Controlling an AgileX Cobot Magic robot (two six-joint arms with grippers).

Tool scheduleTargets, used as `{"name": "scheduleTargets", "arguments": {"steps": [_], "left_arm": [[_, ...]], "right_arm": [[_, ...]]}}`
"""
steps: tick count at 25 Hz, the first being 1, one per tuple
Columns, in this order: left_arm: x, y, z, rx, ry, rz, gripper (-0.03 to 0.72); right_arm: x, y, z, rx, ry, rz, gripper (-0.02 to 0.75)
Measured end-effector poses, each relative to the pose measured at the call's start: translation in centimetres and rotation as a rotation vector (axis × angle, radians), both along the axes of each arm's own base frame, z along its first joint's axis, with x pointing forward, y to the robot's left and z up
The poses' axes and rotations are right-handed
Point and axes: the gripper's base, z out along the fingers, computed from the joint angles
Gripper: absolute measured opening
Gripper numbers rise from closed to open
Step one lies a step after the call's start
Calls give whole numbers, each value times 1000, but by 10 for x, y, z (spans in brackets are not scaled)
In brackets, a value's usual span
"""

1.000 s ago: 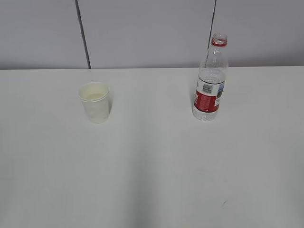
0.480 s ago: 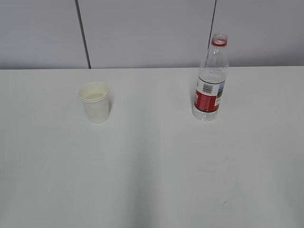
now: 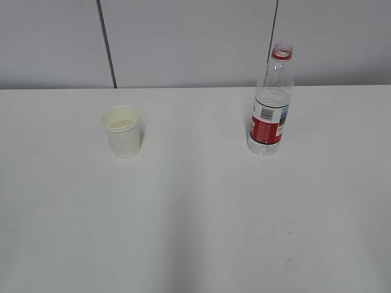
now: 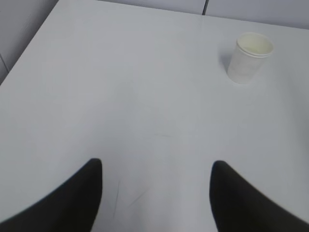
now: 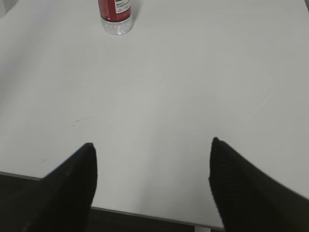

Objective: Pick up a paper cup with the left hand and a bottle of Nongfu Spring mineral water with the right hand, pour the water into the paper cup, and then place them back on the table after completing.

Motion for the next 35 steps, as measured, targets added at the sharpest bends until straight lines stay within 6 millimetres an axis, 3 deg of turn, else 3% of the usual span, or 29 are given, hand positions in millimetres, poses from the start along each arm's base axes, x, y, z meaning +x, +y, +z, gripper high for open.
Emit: {"name": "scheduleTargets", "arguments": {"steps": [35], "left_arm": [[0, 0, 0, 0, 0, 0, 438]], "right_arm": [[0, 0, 0, 1, -6, -69, 534]]}}
